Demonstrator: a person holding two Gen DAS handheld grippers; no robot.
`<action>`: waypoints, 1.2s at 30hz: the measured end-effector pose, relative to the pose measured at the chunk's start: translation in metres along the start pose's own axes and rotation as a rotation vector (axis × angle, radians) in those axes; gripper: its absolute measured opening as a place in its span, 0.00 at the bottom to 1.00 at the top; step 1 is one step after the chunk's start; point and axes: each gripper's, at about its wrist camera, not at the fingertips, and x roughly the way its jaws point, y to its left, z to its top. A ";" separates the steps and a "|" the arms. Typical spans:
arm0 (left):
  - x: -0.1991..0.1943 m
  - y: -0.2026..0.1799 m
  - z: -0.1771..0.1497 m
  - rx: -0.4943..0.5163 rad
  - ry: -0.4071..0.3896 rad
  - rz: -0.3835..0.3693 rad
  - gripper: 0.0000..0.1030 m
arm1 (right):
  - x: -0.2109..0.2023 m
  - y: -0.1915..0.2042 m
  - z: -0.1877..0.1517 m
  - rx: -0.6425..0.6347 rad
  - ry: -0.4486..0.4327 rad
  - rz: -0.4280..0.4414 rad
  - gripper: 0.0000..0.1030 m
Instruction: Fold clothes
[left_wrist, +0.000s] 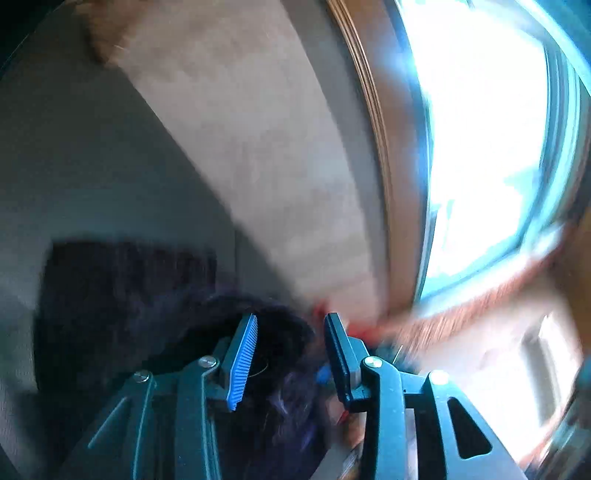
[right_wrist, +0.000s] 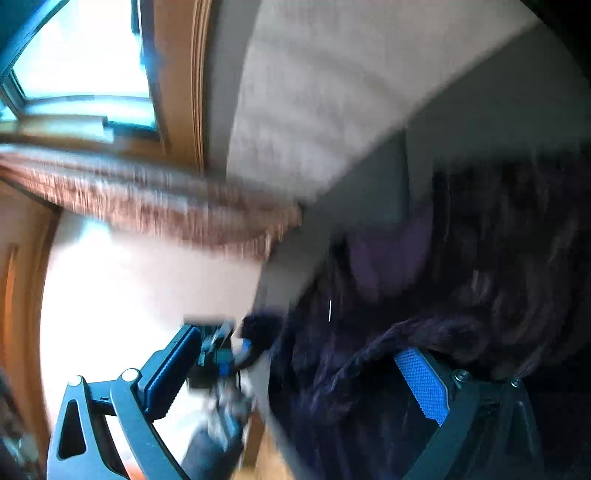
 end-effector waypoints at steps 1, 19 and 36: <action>-0.006 0.008 0.005 -0.051 -0.058 0.006 0.36 | -0.003 -0.005 0.008 0.018 -0.036 -0.022 1.00; -0.039 0.004 -0.041 0.169 0.147 0.332 0.57 | -0.049 0.010 -0.024 -0.138 0.062 -0.180 1.00; -0.009 0.028 0.025 -0.130 -0.146 0.038 0.26 | -0.068 -0.040 0.009 0.032 -0.019 -0.129 1.00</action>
